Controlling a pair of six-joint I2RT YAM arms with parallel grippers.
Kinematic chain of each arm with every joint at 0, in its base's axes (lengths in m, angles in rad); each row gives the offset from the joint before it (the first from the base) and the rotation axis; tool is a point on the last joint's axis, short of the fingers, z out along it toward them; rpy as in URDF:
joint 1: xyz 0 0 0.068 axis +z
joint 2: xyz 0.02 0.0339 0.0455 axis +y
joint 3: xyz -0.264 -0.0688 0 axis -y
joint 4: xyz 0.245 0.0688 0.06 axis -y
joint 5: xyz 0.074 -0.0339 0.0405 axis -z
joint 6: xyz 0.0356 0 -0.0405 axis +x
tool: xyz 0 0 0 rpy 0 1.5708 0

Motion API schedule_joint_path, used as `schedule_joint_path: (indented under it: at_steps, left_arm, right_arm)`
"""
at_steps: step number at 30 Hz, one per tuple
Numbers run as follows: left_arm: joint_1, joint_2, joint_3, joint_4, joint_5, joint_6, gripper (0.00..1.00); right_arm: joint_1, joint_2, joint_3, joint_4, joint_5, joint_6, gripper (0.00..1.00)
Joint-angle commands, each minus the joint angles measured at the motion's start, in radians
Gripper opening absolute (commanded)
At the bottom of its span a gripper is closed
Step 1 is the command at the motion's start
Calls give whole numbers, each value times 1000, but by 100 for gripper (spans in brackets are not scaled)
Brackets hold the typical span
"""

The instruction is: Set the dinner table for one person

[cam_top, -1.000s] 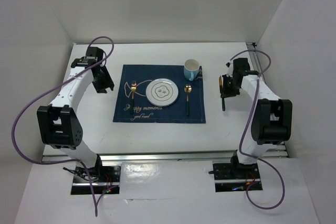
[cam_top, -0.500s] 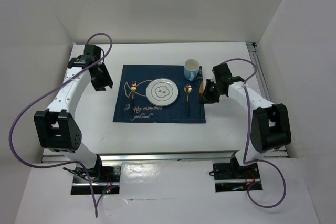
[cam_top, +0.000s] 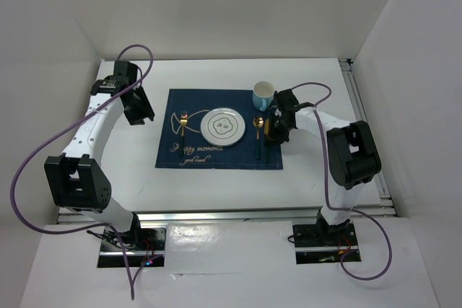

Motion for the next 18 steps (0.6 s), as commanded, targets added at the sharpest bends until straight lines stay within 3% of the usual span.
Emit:
schedule_joint_path:
  at_steps: [1, 2, 3, 4, 6, 9, 11, 13, 14, 15, 18]
  left_arm:
    - [5, -39, -1, -3, -9, 19, 48]
    - [5, -39, -1, -3, -9, 19, 48]
    - [5, -39, -1, -3, -9, 19, 48]
    - [5, -39, -1, -3, -9, 19, 48]
    - [5, -48, -1, -3, -9, 19, 48]
    - [5, -48, 13, -13, 0, 19, 48]
    - [5, -57, 24, -13, 11, 30, 48]
    - [5, -66, 34, -13, 31, 30, 48]
    - [5, -89, 34, -13, 31, 30, 48]
    - [5, -101, 34, -4, 48, 40, 48]
    - [5, -160, 34, 42, 89, 40, 49]
  right_arm:
    - [24, 18, 70, 20, 52, -17, 14]
    - [24, 18, 81, 11, 52, -17, 21]
    - [24, 18, 81, 11, 66, -17, 37]
    - [35, 18, 81, 11, 76, -17, 43]
    - [35, -14, 107, -10, 90, -6, 49]
    - [35, -70, 162, -64, 135, -6, 51]
    - [35, -130, 193, -96, 203, -6, 58]
    - [35, -181, 213, -138, 294, -6, 71]
    - [35, -231, 227, -155, 326, -6, 91]
    - [35, -259, 227, -182, 358, -6, 98]
    - [26, -371, 227, -221, 483, 18, 100]
